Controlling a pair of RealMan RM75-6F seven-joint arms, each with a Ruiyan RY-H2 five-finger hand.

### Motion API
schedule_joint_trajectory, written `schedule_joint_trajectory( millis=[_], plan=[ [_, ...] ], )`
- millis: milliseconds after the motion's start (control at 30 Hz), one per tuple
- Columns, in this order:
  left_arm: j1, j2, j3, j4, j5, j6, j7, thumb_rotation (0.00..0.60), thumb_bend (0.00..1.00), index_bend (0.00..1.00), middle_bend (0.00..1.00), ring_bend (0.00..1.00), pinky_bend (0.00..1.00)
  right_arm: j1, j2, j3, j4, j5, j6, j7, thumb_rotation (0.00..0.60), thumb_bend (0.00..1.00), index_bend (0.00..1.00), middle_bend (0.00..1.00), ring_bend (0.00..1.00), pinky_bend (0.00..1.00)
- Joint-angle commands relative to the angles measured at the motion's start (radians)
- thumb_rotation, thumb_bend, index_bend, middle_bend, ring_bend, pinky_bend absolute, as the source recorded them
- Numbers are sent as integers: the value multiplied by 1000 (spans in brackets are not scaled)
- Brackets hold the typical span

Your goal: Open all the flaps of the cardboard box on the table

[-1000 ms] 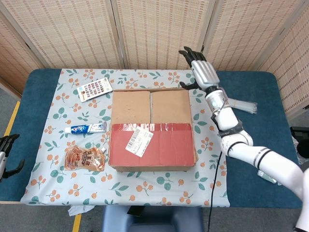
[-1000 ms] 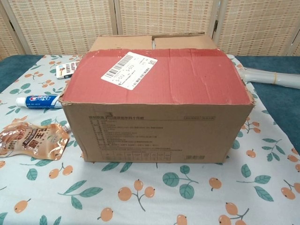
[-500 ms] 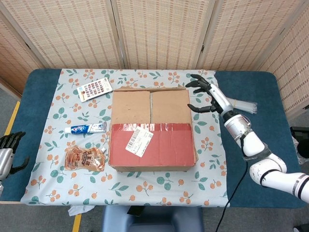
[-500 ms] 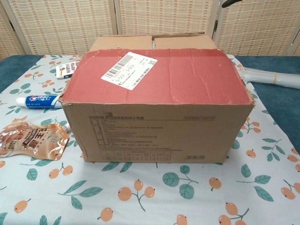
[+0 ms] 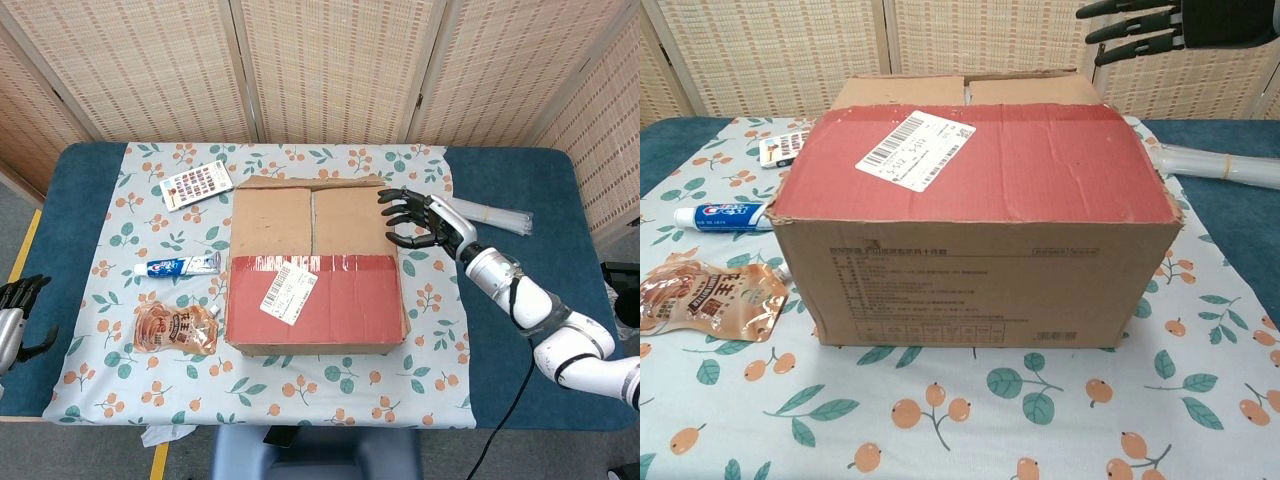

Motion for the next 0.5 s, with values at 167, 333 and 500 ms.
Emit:
schedule_joint_trajectory(
  millis=[167,333,500],
  plan=[
    [2,0,0,1,-2,2,-1,600,474,119,91,46,0,94,-50,-116,104,-118,35,186,600,337,282,170,266,263],
    [4,1,-1,1,-4,2,0,600,474,116,91,46,0,133,-59,-192,132,-168,86,265,600,337,260,167,266,263],
    [7,1,-1,-2,-3,6,-1,600,474,116,91,46,0,157,-48,-257,131,-196,136,312,600,337,249,162,266,264]
  ],
)
